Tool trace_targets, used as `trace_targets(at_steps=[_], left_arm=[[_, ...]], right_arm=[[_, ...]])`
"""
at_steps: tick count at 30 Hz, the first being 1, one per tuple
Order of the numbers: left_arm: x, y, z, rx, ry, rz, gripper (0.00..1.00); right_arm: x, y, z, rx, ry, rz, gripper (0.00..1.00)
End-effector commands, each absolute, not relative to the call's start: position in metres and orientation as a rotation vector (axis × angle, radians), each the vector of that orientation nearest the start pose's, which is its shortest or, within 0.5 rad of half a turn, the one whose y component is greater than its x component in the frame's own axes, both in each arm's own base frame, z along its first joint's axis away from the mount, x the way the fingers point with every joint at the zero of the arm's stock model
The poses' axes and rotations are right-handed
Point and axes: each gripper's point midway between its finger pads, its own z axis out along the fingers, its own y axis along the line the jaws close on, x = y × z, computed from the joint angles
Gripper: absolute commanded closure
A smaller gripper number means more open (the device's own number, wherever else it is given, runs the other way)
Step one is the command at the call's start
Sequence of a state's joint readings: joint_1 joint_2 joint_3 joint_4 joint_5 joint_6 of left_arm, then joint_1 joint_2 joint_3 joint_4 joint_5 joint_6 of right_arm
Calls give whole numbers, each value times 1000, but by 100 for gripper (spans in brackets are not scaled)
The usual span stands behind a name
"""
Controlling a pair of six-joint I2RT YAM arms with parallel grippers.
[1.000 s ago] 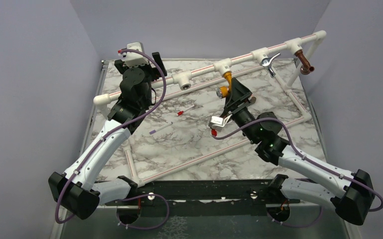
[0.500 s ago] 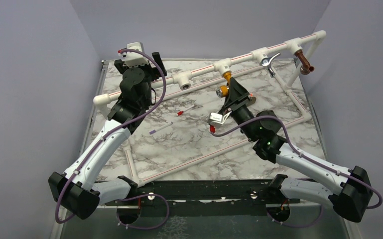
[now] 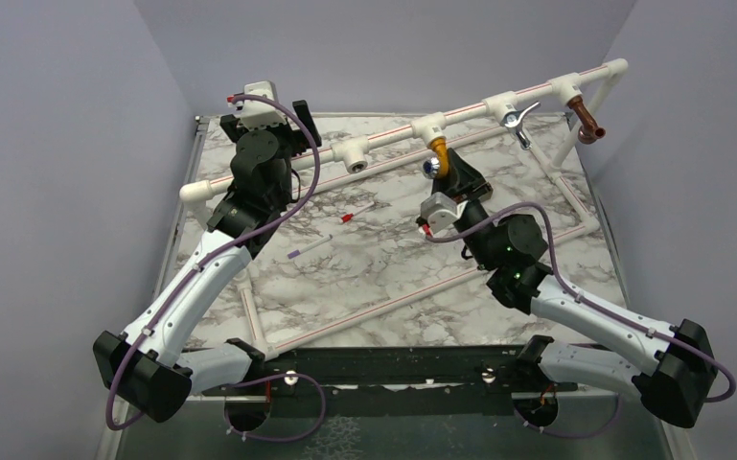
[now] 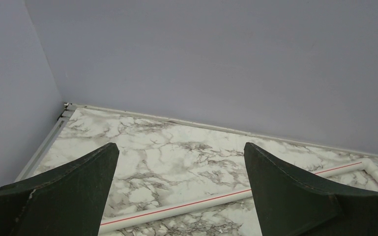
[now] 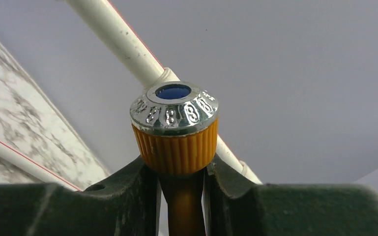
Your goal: Install the water faucets
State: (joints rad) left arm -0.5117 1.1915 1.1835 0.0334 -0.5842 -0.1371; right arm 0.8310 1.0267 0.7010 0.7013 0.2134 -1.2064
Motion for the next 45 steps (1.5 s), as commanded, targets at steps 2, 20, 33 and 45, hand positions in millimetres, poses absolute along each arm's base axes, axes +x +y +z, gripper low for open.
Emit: trace_targets(at_steps=[2,20,33,45], left_arm=[[357,-123,213,102,2053,129,1],[356,-123,215,101,2050,121,1],[356,-123,216,100,2048,119,1],[357,-122,215,100,2049,127,1]], right_arm=[[287,206,440,-481,885,-3,99],[293,195,416,503,1135,947,100],[295,201,386,980,1204,1297,100],[297,201,378,1019,1247,1263,99]])
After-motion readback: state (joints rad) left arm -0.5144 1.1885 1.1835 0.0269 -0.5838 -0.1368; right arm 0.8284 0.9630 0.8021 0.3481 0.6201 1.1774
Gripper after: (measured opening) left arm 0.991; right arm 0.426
